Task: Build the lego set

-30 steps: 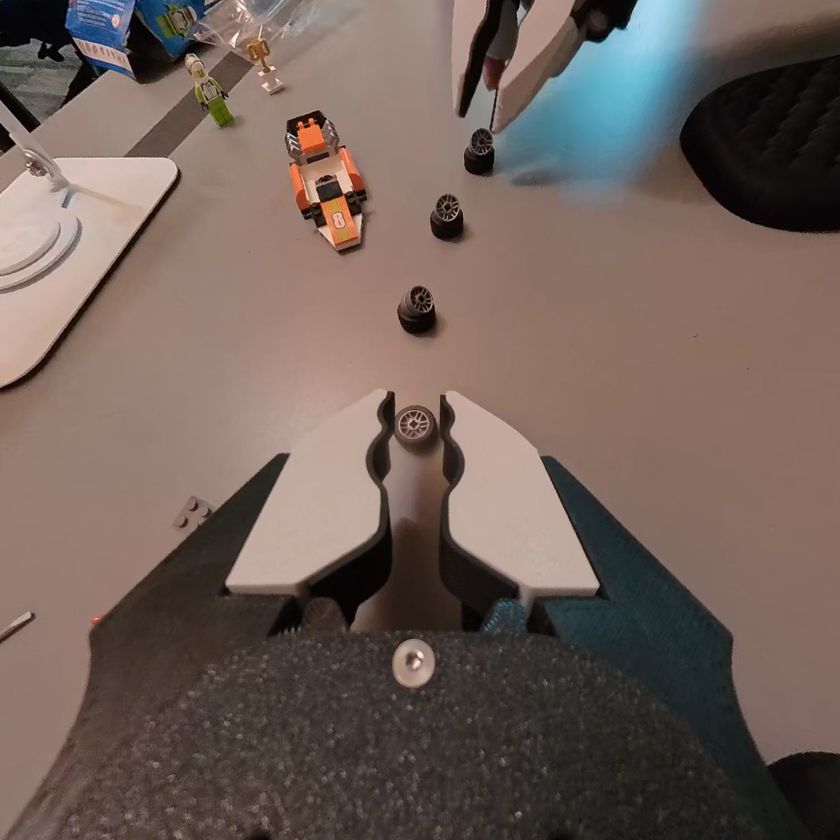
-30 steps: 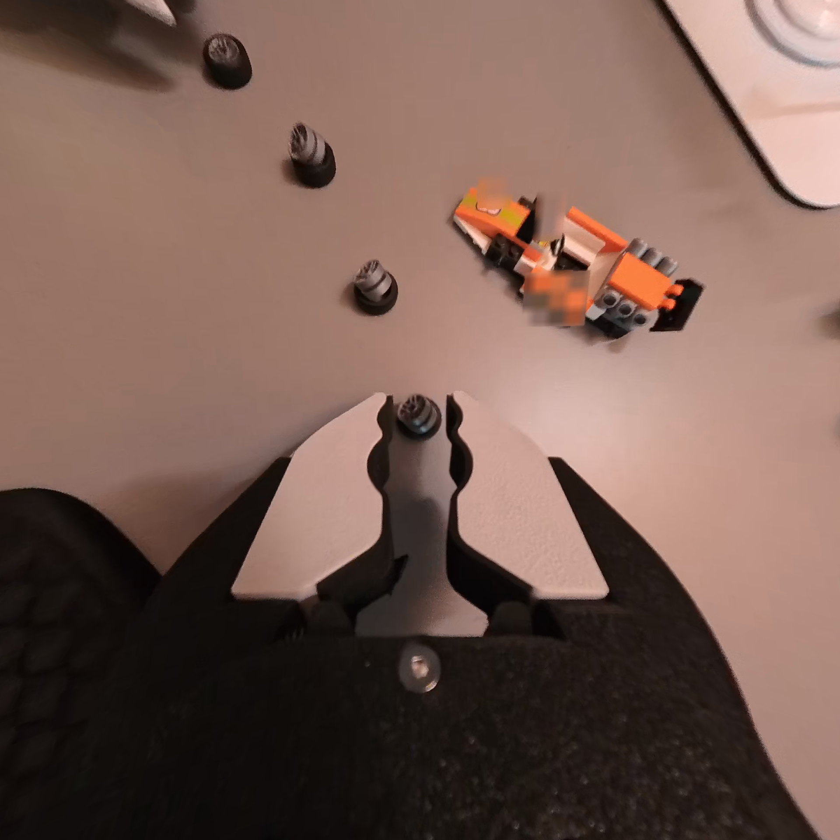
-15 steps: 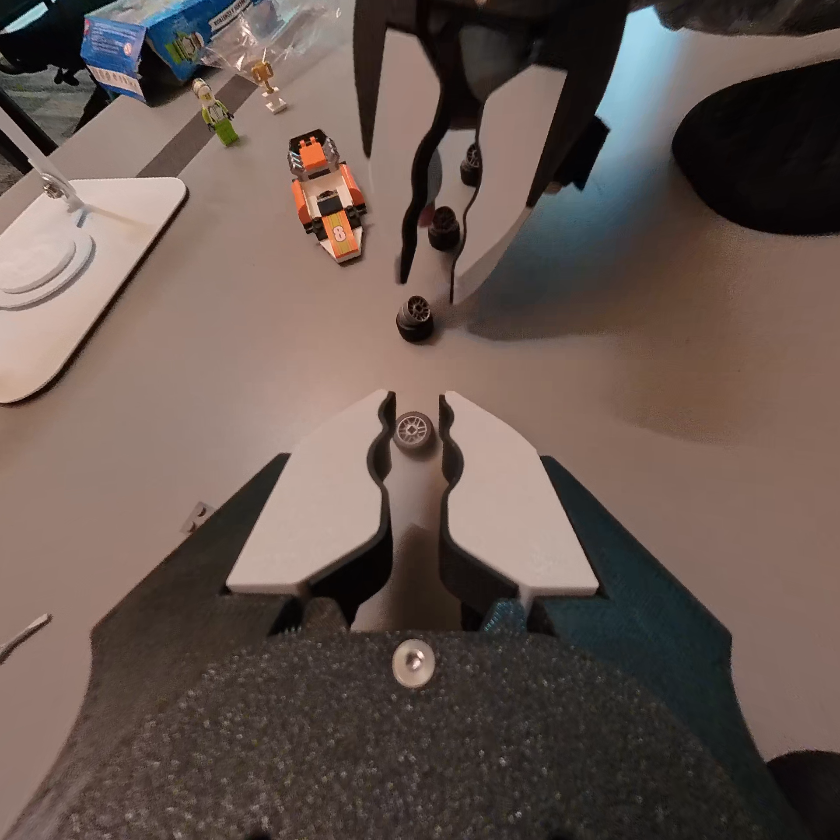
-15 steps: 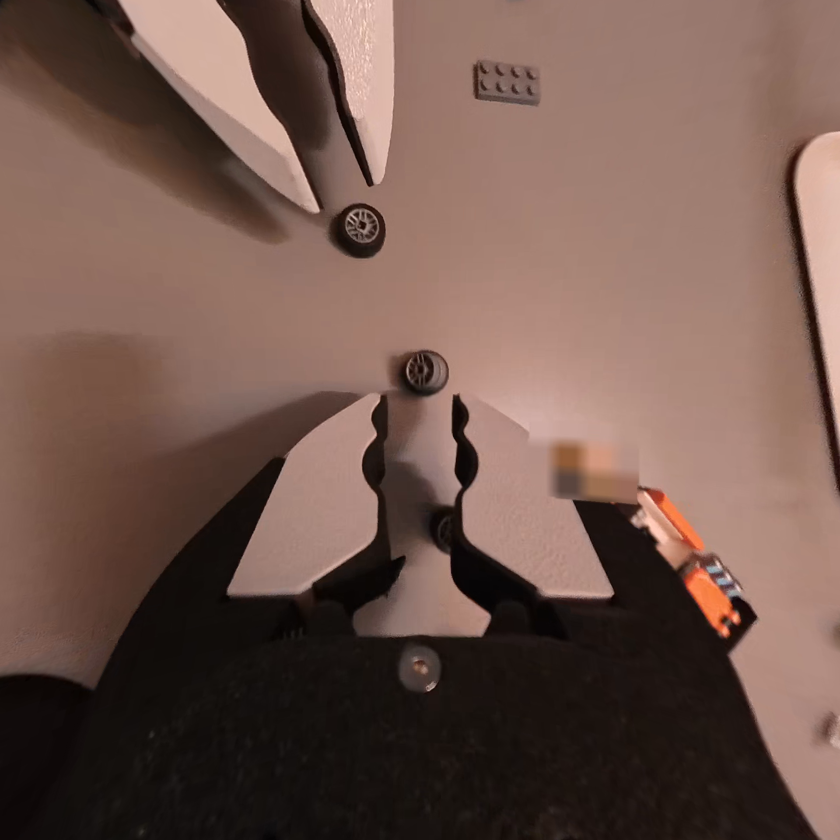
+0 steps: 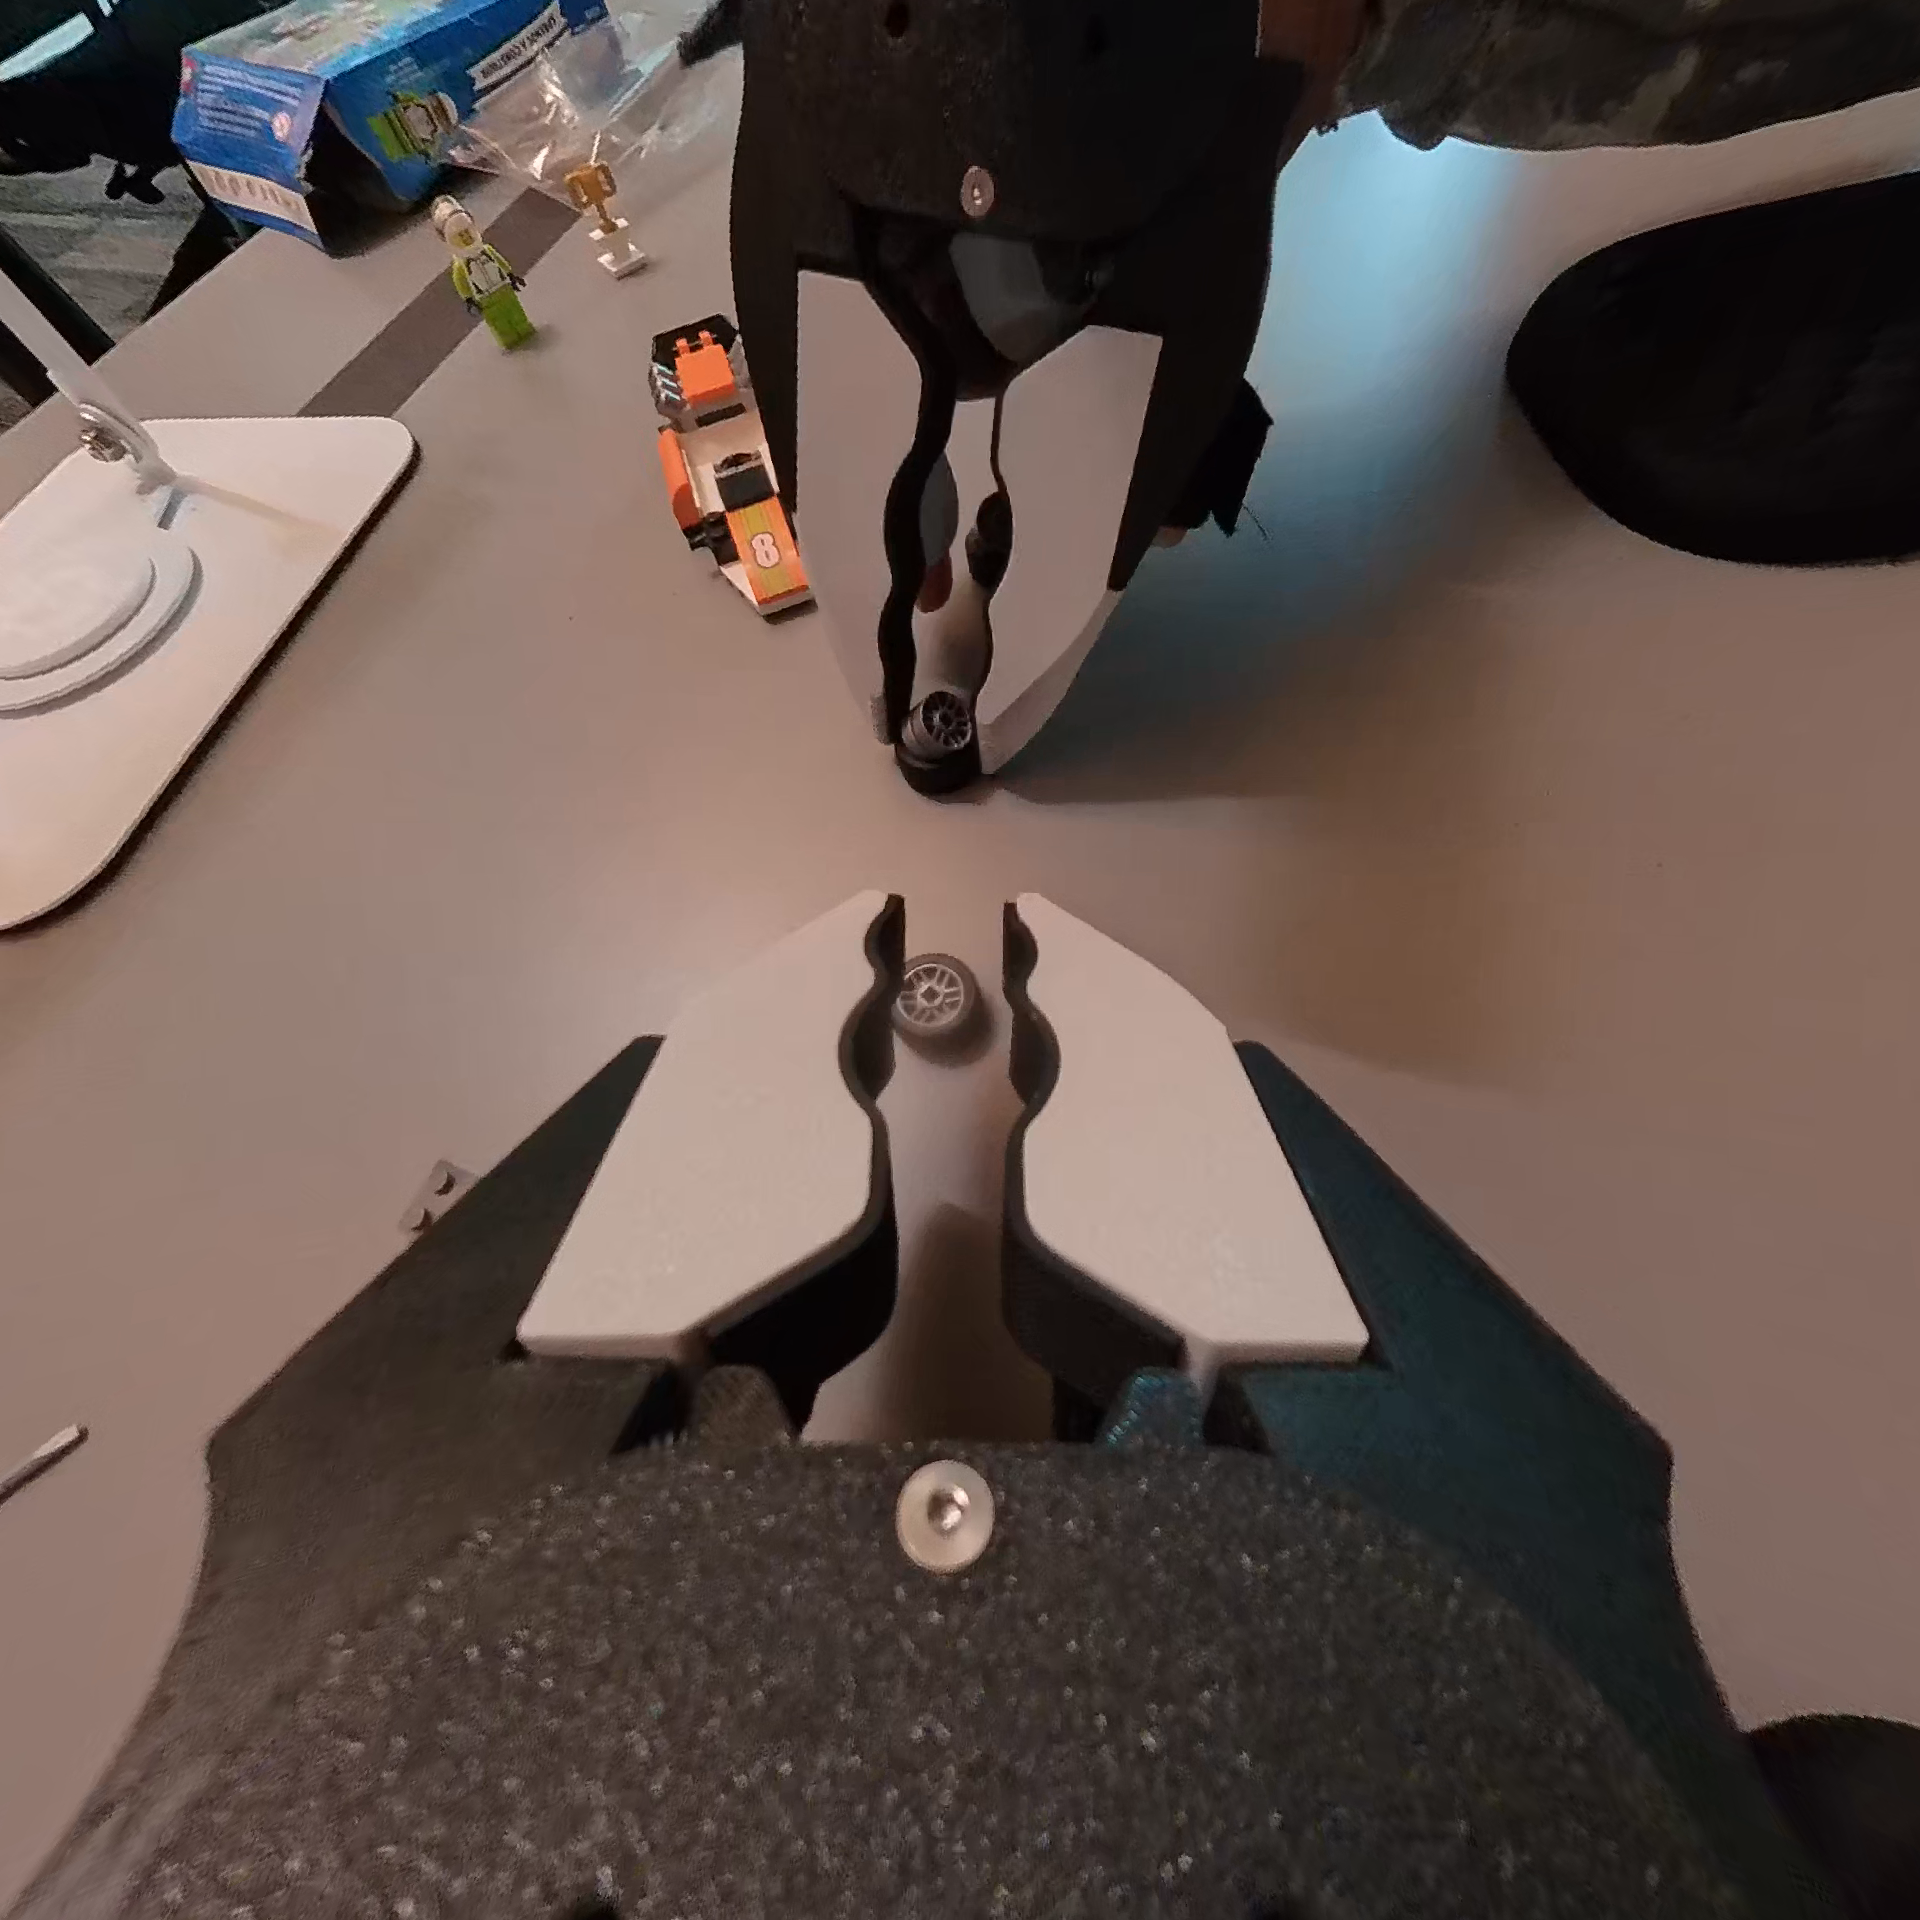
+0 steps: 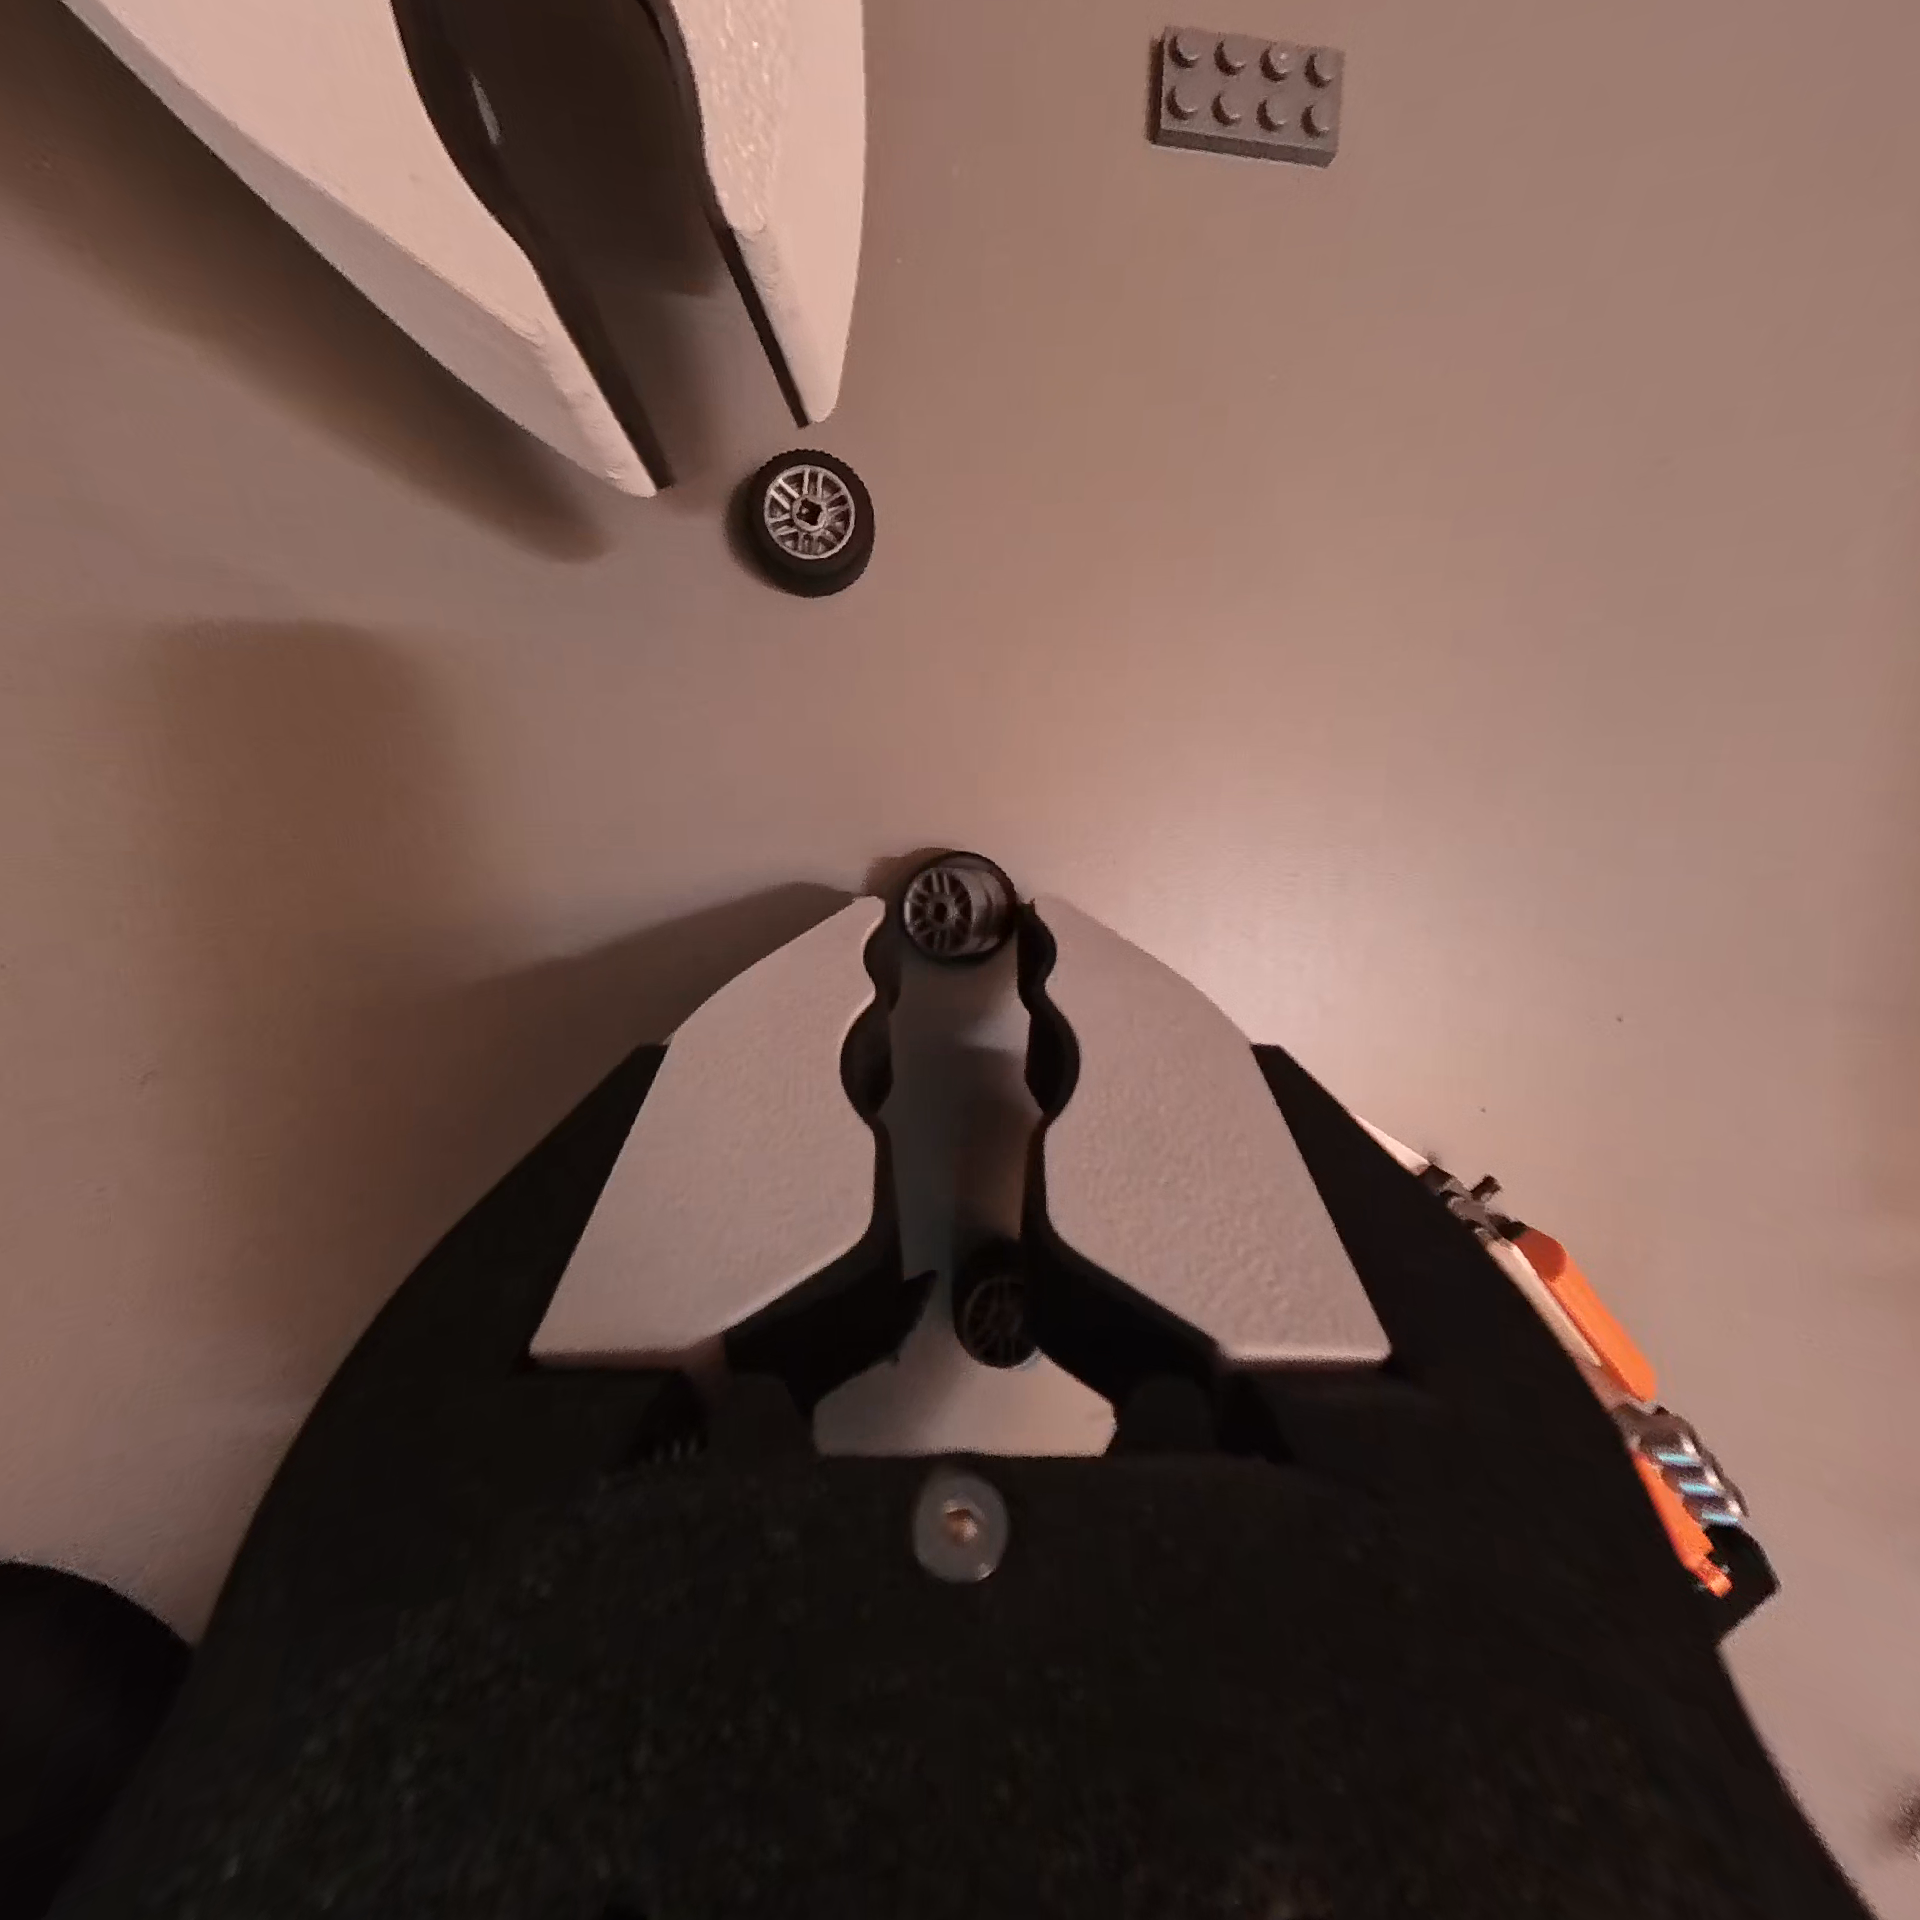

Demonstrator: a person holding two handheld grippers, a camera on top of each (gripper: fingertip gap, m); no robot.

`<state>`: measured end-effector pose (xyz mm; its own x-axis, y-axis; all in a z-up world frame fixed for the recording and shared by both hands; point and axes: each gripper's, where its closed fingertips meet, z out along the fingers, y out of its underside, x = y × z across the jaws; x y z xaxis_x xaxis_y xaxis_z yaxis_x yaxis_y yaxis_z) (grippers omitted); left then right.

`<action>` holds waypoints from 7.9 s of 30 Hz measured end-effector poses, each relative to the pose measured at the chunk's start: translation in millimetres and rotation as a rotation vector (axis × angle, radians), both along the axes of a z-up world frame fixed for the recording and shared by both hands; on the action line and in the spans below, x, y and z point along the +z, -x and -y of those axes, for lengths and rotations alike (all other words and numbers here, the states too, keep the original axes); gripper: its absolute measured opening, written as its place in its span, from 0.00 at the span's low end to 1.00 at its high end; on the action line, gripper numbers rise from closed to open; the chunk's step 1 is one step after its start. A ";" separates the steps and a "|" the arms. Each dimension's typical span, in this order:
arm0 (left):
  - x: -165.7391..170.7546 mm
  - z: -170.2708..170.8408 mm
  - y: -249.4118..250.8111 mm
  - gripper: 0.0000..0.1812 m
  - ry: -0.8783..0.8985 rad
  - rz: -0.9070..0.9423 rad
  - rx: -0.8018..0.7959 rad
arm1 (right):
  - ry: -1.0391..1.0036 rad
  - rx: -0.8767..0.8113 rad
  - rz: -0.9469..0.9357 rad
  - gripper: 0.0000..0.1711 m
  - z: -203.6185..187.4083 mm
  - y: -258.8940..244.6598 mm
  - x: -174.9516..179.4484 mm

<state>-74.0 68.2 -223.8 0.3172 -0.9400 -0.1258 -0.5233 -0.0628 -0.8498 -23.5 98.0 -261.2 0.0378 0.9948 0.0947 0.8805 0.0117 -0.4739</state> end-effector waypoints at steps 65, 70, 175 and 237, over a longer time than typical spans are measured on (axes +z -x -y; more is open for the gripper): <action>109.7 86.3 -65.6 0.08 0.219 0.566 -0.363 | 0.010 -0.011 -0.750 0.06 105.8 0.7 127.9; 110.9 91.8 -66.4 0.08 0.198 0.582 -0.374 | -0.033 0.023 -0.719 0.09 113.9 -0.7 129.5; 74.1 86.3 -66.6 0.06 0.350 0.468 -0.245 | 0.180 -0.188 -0.948 0.08 112.4 -15.0 108.1; 58.9 105.3 -69.6 0.05 -0.192 0.287 -0.374 | -0.064 0.017 -0.538 0.09 136.2 -50.7 53.9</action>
